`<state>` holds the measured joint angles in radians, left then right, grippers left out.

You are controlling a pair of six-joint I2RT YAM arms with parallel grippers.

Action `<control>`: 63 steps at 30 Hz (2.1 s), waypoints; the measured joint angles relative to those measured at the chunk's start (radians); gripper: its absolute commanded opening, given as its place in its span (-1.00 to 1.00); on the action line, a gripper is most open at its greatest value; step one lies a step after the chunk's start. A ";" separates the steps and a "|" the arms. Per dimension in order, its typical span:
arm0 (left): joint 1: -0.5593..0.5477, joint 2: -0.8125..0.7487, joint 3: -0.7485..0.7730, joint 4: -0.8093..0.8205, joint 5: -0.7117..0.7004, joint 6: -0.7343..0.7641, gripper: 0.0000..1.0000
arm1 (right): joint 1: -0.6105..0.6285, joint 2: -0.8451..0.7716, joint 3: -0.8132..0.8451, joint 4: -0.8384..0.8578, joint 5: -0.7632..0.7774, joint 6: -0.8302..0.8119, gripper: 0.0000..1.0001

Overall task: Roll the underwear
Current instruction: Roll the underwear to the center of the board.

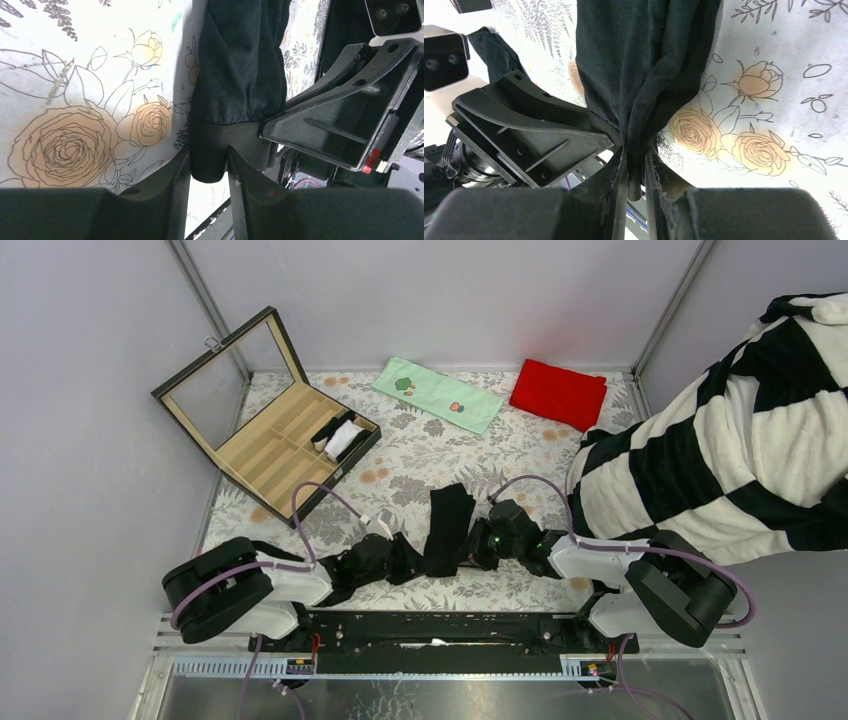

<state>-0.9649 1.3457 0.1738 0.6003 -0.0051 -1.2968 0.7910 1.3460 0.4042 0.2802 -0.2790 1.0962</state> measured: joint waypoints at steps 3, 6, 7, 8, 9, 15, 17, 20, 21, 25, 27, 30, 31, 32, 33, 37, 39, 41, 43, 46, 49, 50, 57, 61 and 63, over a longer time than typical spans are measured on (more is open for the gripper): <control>-0.002 0.008 -0.002 0.007 -0.001 -0.012 -0.48 | 0.000 0.000 0.000 -0.010 0.001 -0.008 -0.20; -0.003 0.021 -0.002 0.014 -0.004 -0.018 -0.53 | 0.000 -0.001 0.005 -0.038 0.007 -0.039 0.22; -0.003 0.026 -0.001 0.013 -0.005 -0.019 -0.55 | -0.001 -0.002 0.008 -0.054 0.009 -0.050 0.30; -0.003 0.030 0.000 0.013 -0.006 -0.020 -0.55 | -0.002 -0.008 0.014 -0.078 0.013 -0.066 0.35; -0.003 0.032 0.003 0.011 -0.006 -0.020 -0.56 | -0.002 -0.019 0.021 -0.106 0.022 -0.084 0.39; -0.003 0.034 0.033 -0.026 -0.015 -0.014 -0.56 | -0.005 -0.182 0.103 -0.289 0.141 -0.250 0.46; -0.003 0.032 0.042 -0.046 -0.018 -0.008 -0.56 | -0.007 -0.234 0.136 -0.314 0.184 -0.322 0.40; -0.003 0.024 0.064 -0.093 -0.020 0.008 -0.56 | -0.008 -0.291 0.185 -0.304 0.257 -0.494 0.45; 0.001 0.022 0.075 -0.113 -0.020 0.015 -0.56 | -0.008 -0.307 0.187 -0.281 0.273 -0.561 0.65; 0.032 0.016 0.100 -0.158 -0.011 0.042 -0.56 | -0.008 -0.362 0.187 -0.198 0.276 -0.834 0.64; 0.061 0.014 0.100 -0.174 0.002 0.055 -0.56 | -0.008 -0.368 0.190 -0.160 0.246 -0.990 0.58; 0.097 0.010 0.101 -0.192 0.030 0.077 -0.56 | -0.005 -0.327 0.226 -0.176 0.189 -1.226 0.55; 0.105 0.008 0.105 -0.199 0.039 0.088 -0.56 | 0.006 -0.306 0.241 -0.191 0.179 -1.315 0.55; 0.110 0.007 0.107 -0.206 0.048 0.100 -0.56 | 0.021 -0.288 0.249 -0.209 0.168 -1.418 0.56; 0.114 0.006 0.110 -0.211 0.055 0.111 -0.56 | 0.036 -0.280 0.250 -0.224 0.160 -1.491 0.55; 0.121 0.008 0.131 -0.244 0.079 0.152 -0.56 | 0.154 -0.279 0.196 -0.281 0.154 -1.843 0.56; 0.122 0.013 0.141 -0.257 0.088 0.166 -0.55 | 0.212 -0.282 0.145 -0.291 0.155 -1.969 0.57; 0.124 0.017 0.146 -0.260 0.098 0.175 -0.55 | 0.261 -0.284 0.089 -0.307 0.159 -2.087 0.60; 0.125 0.019 0.148 -0.260 0.104 0.179 -0.55 | 0.293 -0.284 0.043 -0.320 0.164 -2.179 0.61; 0.127 0.029 0.154 -0.259 0.115 0.184 -0.55 | 0.322 -0.281 0.011 -0.324 0.173 -2.286 0.62; 0.129 0.038 0.161 -0.259 0.125 0.188 -0.55 | 0.340 -0.262 -0.009 -0.291 0.205 -2.383 0.59; 0.129 0.040 0.162 -0.257 0.129 0.189 -0.55 | 0.346 -0.252 -0.017 -0.274 0.216 -2.411 0.59; 0.129 0.050 0.167 -0.253 0.141 0.189 -0.55 | 0.357 -0.163 -0.058 -0.132 0.294 -2.540 0.59; 0.130 0.063 0.172 -0.245 0.151 0.189 -0.55 | 0.366 -0.119 -0.064 -0.051 0.312 -2.575 0.59; 0.130 0.068 0.173 -0.240 0.156 0.189 -0.55 | 0.373 -0.106 -0.064 -0.032 0.314 -2.583 0.58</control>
<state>-0.8352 1.4132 0.3466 0.3607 0.1505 -1.1076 1.1645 1.2404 0.3405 0.2478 0.0353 -1.4872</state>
